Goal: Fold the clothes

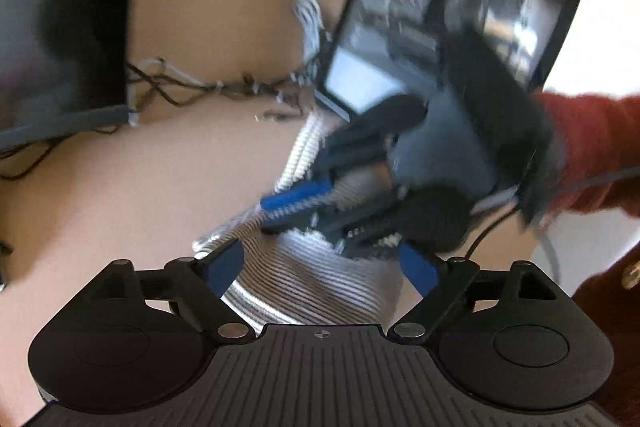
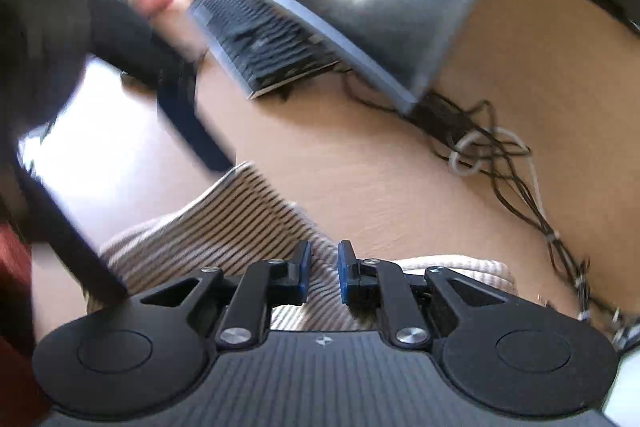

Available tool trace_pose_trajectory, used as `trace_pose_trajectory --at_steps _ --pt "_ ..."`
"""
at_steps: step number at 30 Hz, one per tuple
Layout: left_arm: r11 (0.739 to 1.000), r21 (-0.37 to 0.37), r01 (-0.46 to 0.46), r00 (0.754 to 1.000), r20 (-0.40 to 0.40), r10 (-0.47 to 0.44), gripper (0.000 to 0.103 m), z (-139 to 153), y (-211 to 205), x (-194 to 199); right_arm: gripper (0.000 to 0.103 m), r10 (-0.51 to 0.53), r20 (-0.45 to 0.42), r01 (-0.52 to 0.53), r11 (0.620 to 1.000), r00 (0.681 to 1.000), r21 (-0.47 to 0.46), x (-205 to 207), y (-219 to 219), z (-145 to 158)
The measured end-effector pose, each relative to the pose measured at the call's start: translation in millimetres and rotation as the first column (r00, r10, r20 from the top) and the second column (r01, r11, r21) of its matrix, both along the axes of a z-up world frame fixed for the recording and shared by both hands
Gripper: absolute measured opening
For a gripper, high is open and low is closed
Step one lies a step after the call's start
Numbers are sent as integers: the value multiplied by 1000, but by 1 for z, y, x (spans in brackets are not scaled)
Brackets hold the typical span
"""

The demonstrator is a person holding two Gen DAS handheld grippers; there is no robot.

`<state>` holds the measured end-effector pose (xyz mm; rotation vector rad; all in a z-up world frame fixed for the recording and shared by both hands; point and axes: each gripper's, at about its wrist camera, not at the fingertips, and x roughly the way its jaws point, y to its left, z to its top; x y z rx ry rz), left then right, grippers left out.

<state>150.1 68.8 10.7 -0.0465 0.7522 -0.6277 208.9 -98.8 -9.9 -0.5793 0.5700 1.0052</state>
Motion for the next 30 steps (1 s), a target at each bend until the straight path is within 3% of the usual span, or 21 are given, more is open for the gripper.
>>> trace_pose_trajectory --at_steps 4,6,11,14,18,20,23,25,27,30 --pt "999 50 -6 997 -76 9 87 -22 -10 26 33 -141 -76 151 975 987 163 13 -34 18" --pt "999 50 -18 996 -90 22 87 -27 -9 32 36 -199 -105 218 952 974 213 20 -47 17" --pt "997 52 -49 989 -137 56 89 -37 -5 52 37 -377 -211 412 897 902 161 49 -41 -37" --pt "997 55 -60 986 -152 67 89 -37 -5 60 39 -418 -269 475 857 868 202 51 -47 -42" --pt "994 98 -40 988 -144 54 89 -33 -12 60 44 -411 -210 453 863 887 225 25 -57 -21" --pt "992 120 -39 989 -134 55 90 -30 -15 59 70 -400 -169 432 867 901 250 5 -64 -6" --pt "988 147 -42 991 -120 60 90 -29 -21 60 76 -429 -84 436 867 899 241 -21 -79 7" --pt "985 166 -37 993 -102 55 90 -26 -24 61 76 -499 -40 498 851 866 168 -28 -84 0" --pt "978 208 -26 998 -42 35 88 -16 -26 58 76 -563 -51 565 820 825 92 -22 -90 -19" --pt "967 253 39 998 46 -52 90 3 -27 56 78 -611 -170 628 775 773 70 -5 -98 -46"
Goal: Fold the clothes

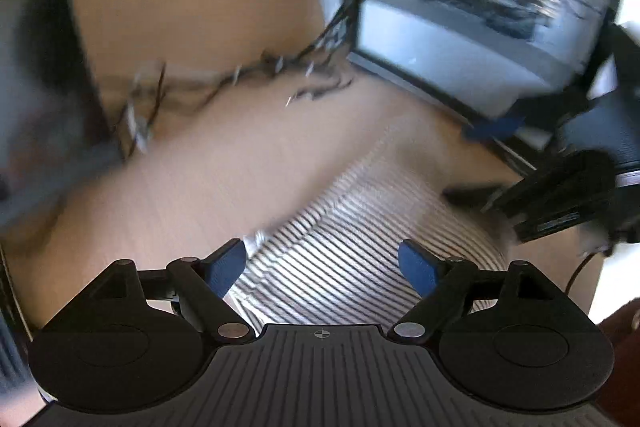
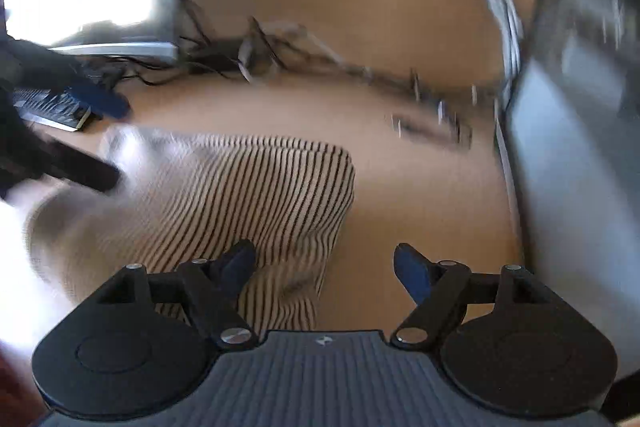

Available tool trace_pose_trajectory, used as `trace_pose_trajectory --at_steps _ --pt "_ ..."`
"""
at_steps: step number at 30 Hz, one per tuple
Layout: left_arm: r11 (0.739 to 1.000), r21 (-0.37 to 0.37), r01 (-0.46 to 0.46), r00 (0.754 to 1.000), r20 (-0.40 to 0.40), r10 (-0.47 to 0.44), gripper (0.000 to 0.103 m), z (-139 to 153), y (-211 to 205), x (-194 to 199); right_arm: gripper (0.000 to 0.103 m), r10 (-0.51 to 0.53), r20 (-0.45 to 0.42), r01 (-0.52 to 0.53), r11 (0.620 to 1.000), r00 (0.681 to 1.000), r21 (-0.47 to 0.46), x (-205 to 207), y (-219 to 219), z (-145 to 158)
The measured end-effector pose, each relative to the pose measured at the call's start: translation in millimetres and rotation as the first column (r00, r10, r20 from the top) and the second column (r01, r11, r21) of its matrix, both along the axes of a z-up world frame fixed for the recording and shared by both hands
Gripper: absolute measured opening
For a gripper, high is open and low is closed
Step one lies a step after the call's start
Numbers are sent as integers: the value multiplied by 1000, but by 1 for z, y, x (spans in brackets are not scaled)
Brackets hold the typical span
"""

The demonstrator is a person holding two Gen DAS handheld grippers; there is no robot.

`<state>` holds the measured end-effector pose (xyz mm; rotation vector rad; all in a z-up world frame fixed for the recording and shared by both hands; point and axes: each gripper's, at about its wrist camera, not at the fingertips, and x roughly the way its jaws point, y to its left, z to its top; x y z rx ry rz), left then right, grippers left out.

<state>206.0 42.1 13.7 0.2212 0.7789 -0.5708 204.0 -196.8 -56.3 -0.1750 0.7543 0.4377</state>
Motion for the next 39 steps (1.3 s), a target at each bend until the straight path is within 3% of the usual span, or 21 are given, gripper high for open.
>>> trace_pose_trajectory --at_steps 2,4,9,14,18,20,21,23,25,28,33,39 --pt "998 9 64 998 18 -65 95 9 -4 6 85 -11 -16 12 999 1000 30 10 -1 -5" --pt "993 34 110 994 14 -111 95 8 -14 17 85 -23 -39 26 997 999 77 20 -5 -4" --pt "990 69 126 989 -85 -120 101 -25 -30 47 85 -113 -123 137 968 986 210 30 -20 6" --pt "996 -60 59 983 -169 -69 103 -39 -12 56 91 -204 -186 258 901 961 348 -1 -41 24" --pt "991 -135 -3 980 -197 -24 103 -46 2 54 90 -164 -288 277 869 943 409 -29 -44 23" --pt "988 -153 -24 981 -193 -7 103 -47 6 49 75 -117 -387 299 840 915 452 -34 -41 10" --pt "986 -161 -33 981 -195 1 103 -47 8 46 73 -90 -449 325 814 889 481 -32 -41 0" --pt "984 -169 -50 978 -210 14 103 -50 11 41 58 -67 -548 395 765 834 509 -27 -38 -21" --pt "981 -176 -78 973 -229 37 103 -50 16 33 57 -79 -573 424 755 815 500 -15 -35 -30" --pt "979 -160 -123 968 -235 84 103 -48 22 12 58 -90 -515 368 803 853 469 8 -27 -21" --pt "954 -238 -180 954 -280 110 103 -47 27 -25 64 -74 -353 202 918 933 340 53 6 -8" --pt "933 -322 -161 958 -277 70 103 -40 14 -47 68 -19 -204 67 971 979 229 87 47 3"
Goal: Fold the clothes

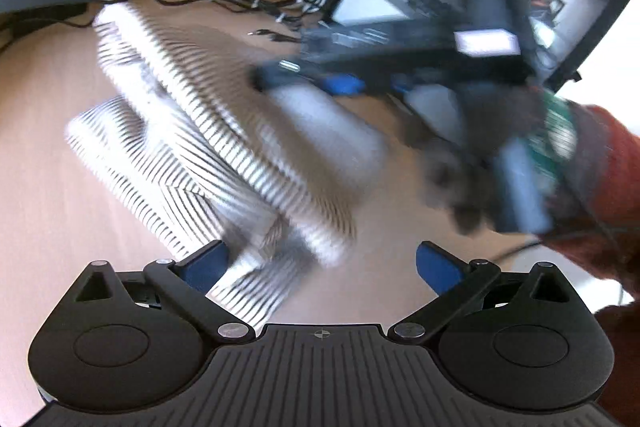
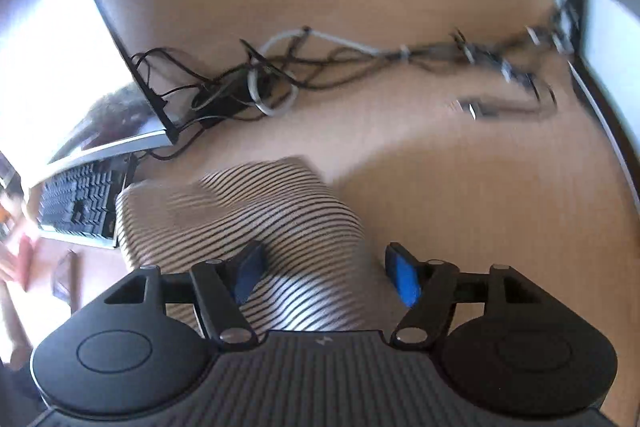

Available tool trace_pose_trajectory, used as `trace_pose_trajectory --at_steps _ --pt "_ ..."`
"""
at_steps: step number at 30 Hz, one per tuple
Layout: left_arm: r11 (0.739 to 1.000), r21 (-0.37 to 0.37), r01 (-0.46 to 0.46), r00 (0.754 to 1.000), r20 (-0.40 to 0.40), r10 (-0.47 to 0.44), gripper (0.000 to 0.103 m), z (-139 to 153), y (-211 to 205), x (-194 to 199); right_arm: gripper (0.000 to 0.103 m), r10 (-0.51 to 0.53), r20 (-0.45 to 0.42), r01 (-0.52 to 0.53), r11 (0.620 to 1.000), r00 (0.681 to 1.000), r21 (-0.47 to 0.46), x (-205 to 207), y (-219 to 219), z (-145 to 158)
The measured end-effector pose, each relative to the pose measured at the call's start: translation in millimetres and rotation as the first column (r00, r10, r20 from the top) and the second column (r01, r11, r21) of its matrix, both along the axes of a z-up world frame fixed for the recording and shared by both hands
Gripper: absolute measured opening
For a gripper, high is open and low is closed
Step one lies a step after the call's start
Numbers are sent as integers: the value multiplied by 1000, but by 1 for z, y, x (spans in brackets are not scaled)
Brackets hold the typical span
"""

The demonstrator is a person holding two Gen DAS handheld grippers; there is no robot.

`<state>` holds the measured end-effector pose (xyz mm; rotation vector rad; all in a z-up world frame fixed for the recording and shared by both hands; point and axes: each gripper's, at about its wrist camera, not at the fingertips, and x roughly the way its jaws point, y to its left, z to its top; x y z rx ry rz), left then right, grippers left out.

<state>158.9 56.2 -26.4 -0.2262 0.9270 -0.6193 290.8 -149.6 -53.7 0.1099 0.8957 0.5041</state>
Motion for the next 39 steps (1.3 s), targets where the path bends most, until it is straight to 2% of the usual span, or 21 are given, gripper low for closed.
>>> trace_pose_trajectory --at_steps 3,5,7,9,10,11,13,16,19,21,22,23,26,28,32,35,39 --pt "998 8 -57 998 25 57 103 10 13 -4 73 94 134 -80 991 987 -104 -12 16 12" --pt "991 -5 -135 990 23 136 103 14 32 -5 77 166 218 -135 979 962 -150 -28 20 20" --pt "974 1 -227 974 13 227 103 14 49 -5 78 239 276 -192 963 931 -187 -50 23 23" --pt "946 23 -322 946 -14 322 101 9 64 -2 79 307 325 -242 944 895 -224 -72 26 26" --pt "929 32 -368 929 -30 368 97 6 71 -1 79 325 335 -257 938 885 -232 -82 28 25" --pt "912 34 -409 910 -54 410 87 3 77 2 80 343 344 -271 932 874 -240 -92 30 24" --pt "883 26 -469 878 -95 469 78 -2 88 4 82 378 347 -298 918 858 -262 -107 37 17" --pt "859 22 -512 851 -125 510 75 -7 94 5 83 410 328 -304 895 851 -327 -113 50 -1" --pt "869 17 -494 860 -141 491 69 -8 90 7 82 400 315 -266 880 860 -393 -107 56 -18" --pt "882 2 -471 872 -151 465 64 -8 83 8 66 358 302 -247 904 883 -349 -99 45 -12" --pt "890 -7 -457 879 -155 450 62 -8 79 9 42 335 294 -237 916 895 -323 -94 37 -5" --pt "896 -15 -444 886 -160 436 57 -9 76 10 27 328 287 -238 921 900 -307 -91 32 0" --pt "917 -35 -396 905 -185 384 44 -15 62 17 22 316 296 -232 930 901 -286 -83 20 20" --pt "934 -41 -354 921 -189 341 41 -20 50 21 20 302 290 -252 947 908 -199 -80 11 46" --pt "952 -37 -305 936 -198 292 39 -30 33 29 18 368 292 -354 930 883 -101 -91 7 85" --pt "955 -56 -290 942 -194 275 39 -33 29 31 18 431 213 -420 902 877 -99 -91 13 72" --pt "958 -56 -281 948 -172 267 39 -35 28 25 16 437 115 -426 898 892 -108 -85 15 39"
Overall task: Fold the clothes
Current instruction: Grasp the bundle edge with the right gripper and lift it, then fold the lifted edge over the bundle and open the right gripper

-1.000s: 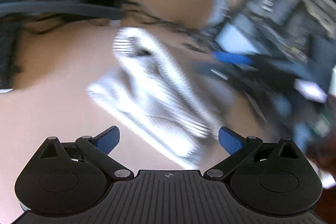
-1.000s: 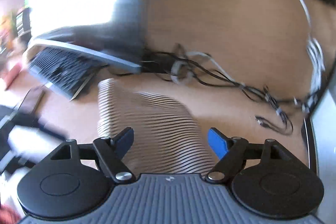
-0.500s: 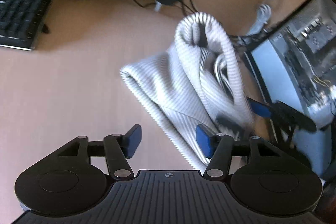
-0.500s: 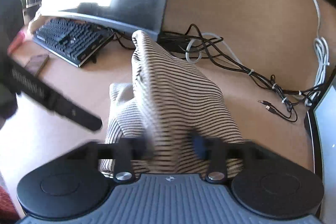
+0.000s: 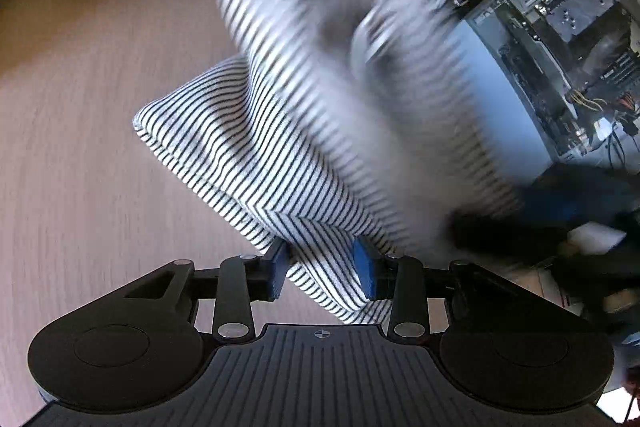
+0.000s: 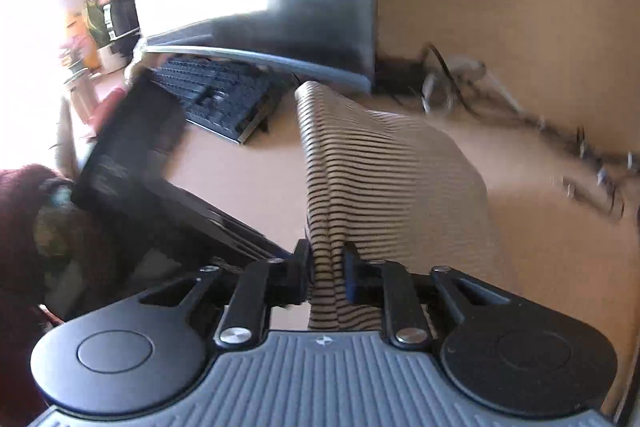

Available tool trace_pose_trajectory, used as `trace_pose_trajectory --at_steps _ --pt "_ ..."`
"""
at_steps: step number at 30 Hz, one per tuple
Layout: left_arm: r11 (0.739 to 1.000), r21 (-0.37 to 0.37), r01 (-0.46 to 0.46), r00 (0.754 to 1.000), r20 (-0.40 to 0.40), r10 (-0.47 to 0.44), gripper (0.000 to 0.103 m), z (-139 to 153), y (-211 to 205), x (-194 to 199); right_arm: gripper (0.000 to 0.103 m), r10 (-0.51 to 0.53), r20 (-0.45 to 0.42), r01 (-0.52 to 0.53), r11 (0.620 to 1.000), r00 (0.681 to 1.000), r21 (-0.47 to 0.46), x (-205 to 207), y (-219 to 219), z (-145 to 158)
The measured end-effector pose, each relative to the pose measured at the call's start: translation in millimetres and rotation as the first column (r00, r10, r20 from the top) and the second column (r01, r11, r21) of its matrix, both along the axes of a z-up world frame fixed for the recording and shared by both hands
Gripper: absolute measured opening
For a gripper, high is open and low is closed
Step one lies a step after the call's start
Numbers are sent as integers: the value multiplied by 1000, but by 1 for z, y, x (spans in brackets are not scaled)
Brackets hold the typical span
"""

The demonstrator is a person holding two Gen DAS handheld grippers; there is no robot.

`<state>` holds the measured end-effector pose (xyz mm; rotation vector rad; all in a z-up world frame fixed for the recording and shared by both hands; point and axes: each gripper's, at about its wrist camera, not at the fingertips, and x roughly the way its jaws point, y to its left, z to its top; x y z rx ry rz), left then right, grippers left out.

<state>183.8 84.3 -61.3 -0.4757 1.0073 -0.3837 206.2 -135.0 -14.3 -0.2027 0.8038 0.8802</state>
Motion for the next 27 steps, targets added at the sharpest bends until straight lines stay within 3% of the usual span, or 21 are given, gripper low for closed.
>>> trace_pose_trajectory --at_steps 3,8,13,15,18,21,24,26,27 --pt "1000 2 -29 1000 -13 29 41 -1 9 -10 16 26 -1 -26 999 1000 -46 -5 3 -14" --pt "990 53 -134 991 29 133 45 19 39 -27 18 128 114 -106 978 985 -180 -27 24 -34" --pt "980 58 -188 964 203 173 47 78 55 -46 21 154 194 -108 967 969 -230 -38 35 -40" --pt "984 42 -173 945 290 153 49 102 49 -48 23 162 222 -106 964 961 -244 -42 35 -42" --pt "992 32 -123 929 355 104 54 118 22 -30 25 166 257 -99 962 952 -256 -50 34 -45" --pt "993 76 -92 949 308 64 55 100 1 -3 30 159 261 -95 966 952 -241 -57 29 -38" --pt "984 148 -96 965 255 56 53 77 -6 9 44 146 235 -103 977 961 -185 -56 13 -19" --pt "975 197 -100 973 226 54 54 62 -9 15 63 119 255 -87 987 959 -132 -54 0 1" --pt "970 222 -102 976 212 54 54 55 -11 17 67 99 273 -73 992 957 -103 -53 -6 11"
